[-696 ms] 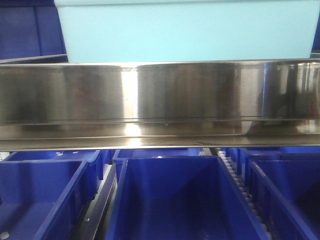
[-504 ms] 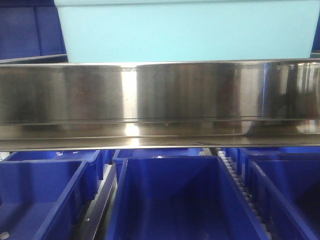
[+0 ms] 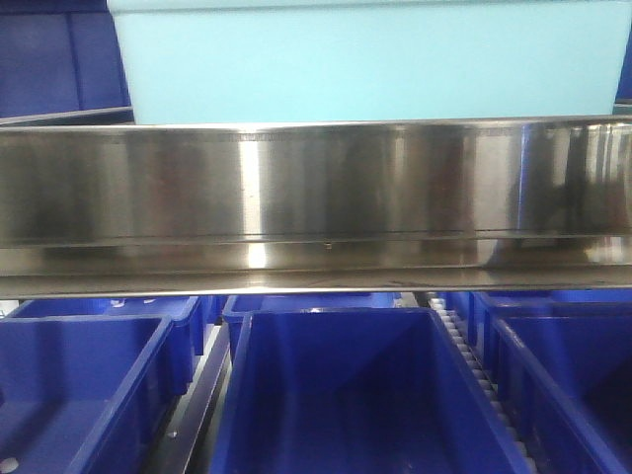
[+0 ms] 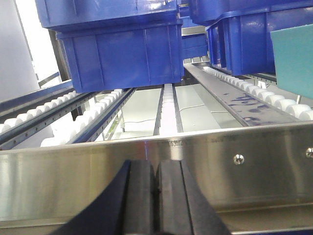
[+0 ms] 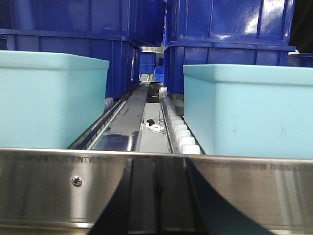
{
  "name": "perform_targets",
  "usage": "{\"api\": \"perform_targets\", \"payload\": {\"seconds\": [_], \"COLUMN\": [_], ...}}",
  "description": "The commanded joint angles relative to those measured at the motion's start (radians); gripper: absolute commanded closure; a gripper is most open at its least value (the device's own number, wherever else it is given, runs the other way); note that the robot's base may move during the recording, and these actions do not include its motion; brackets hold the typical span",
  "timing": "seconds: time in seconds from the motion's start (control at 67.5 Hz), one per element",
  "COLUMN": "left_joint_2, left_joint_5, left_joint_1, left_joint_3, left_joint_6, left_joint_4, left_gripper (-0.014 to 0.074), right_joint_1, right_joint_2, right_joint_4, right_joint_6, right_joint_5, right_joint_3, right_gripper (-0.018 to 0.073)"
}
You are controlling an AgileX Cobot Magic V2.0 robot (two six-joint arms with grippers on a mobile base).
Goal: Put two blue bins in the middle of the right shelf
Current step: 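Reach both grippers toward the side walls of the cyan bin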
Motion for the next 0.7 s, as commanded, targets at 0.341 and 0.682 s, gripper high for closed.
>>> {"api": "perform_targets", "payload": {"seconds": [0.341, 0.682], "left_joint_2": [-0.003, -0.003], "left_joint_5": [-0.161, -0.196], "left_joint_1": [-0.001, -0.001], "left_joint_3": [-0.002, -0.002], "left_joint_6": [0.003, -0.024], "left_joint_4": [-0.006, -0.229], "left_gripper": [0.0707, 0.0707], "right_joint_1": [0.003, 0.003], "right_joint_2": [-0.003, -0.003], "right_joint_4": [-0.008, -0.008], "right_joint_6": [-0.007, 0.001], "right_joint_5": [-0.025, -0.125], "right_joint_3": [0.001, 0.001], "right_gripper": [0.0721, 0.0721]}}
